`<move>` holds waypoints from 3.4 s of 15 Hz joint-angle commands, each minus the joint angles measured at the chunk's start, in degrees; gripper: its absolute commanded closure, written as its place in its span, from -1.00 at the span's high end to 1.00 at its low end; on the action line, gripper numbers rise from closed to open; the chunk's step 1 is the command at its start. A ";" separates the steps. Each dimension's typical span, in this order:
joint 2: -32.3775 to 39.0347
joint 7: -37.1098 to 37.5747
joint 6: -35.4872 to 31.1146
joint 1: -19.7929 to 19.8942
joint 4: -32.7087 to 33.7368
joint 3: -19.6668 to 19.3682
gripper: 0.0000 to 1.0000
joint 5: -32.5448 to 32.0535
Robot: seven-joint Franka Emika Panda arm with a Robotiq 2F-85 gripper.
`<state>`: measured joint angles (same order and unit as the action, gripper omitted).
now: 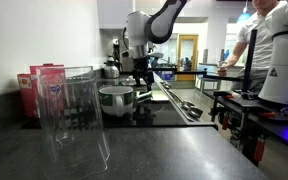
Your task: Put the marker inside the white cup
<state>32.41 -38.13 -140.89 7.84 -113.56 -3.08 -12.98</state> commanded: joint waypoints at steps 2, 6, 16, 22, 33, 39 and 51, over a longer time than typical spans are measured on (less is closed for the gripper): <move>4.15 -2.52 4.75 2.02 5.97 1.92 0.91 -2.10; 6.31 -3.12 5.52 1.81 8.50 2.89 0.25 -3.93; 7.68 -1.82 7.16 1.64 9.24 3.53 -0.90 -4.20; -0.88 -2.44 -1.23 5.86 1.89 11.69 -0.90 8.33; -16.79 -12.06 -32.58 10.70 -15.83 26.24 -0.90 44.98; -8.18 -20.77 -60.52 22.63 -13.76 49.08 -0.90 53.05; -9.20 -11.37 -51.64 25.41 -17.36 42.72 -0.90 40.95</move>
<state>23.49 -51.80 -197.56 28.67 -127.08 34.46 29.14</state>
